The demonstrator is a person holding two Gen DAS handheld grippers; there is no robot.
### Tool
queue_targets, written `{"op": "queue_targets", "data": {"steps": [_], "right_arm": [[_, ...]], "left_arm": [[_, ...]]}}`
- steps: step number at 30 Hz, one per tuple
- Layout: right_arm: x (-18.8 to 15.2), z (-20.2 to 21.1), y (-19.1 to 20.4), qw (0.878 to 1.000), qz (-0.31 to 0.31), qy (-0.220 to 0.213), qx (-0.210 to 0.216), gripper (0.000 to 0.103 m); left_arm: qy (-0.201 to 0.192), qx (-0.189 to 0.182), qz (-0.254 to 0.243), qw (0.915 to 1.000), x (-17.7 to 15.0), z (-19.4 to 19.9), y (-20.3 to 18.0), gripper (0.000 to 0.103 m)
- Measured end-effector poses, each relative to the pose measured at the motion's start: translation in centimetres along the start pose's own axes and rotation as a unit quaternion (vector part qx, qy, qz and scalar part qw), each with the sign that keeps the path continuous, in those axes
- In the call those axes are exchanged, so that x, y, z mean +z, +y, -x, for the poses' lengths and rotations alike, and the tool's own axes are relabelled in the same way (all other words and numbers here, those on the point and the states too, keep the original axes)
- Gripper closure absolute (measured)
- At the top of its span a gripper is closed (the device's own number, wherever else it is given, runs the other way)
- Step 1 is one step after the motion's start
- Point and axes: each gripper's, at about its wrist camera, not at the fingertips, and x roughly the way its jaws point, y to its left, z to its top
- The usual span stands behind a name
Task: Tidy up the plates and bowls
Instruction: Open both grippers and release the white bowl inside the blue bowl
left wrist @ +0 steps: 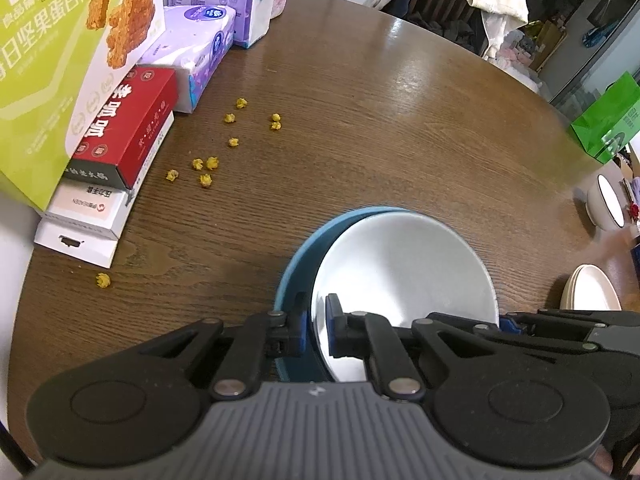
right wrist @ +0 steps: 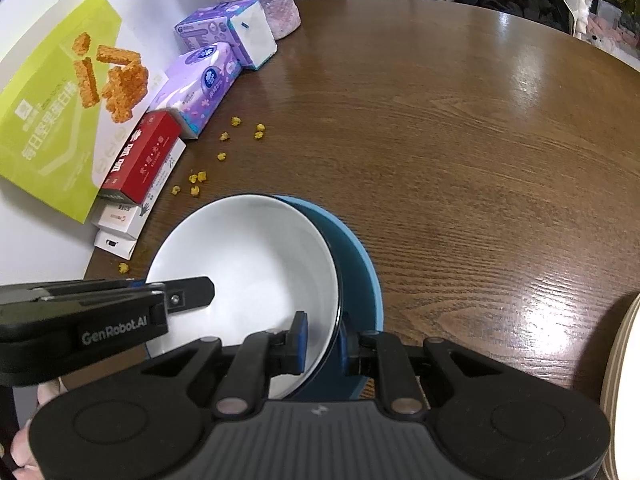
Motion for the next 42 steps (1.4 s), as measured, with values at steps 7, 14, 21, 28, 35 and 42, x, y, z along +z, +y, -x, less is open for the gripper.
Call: {"op": "queue_targets", "data": {"steps": [7,14,21,28,35,42], "right_arm": [[-0.1,0.2,-0.4,1.000,-0.010,-0.002,-0.007,0.092],[0.0,0.7,-0.6,1.000,-0.019,-0.006,-0.009,0.093],[0.0,0.9,-0.6,1.000,-0.019,-0.008,-0.018,0.093],[0.1,1.4,-0.7,1.000,-0.022,-0.016,-0.013,0.085],[0.1,3.6,-1.6,0.998,-0.032,-0.049,0.013,0.074],[-0.4,6.5,-3.1,0.994,-0.035,-0.105,-0.003,0.037]], "left_arm": [[-0.002,0.007,-0.006,1.0000,0.0,0.2,-0.2,0.094],[0.004,0.021,-0.016,0.9996,0.2,0.1,-0.7,0.094],[0.005,0.022,-0.014,0.9996,0.2,0.1,-0.8,0.094],[-0.019,0.008,-0.010,0.9997,0.6,1.5,-0.8,0.092],[-0.063,0.016,-0.017,0.9978,1.1,3.6,-1.1,0.053],[-0.118,0.015,-0.024,0.9926,1.1,6.0,-1.1,0.022]]}}
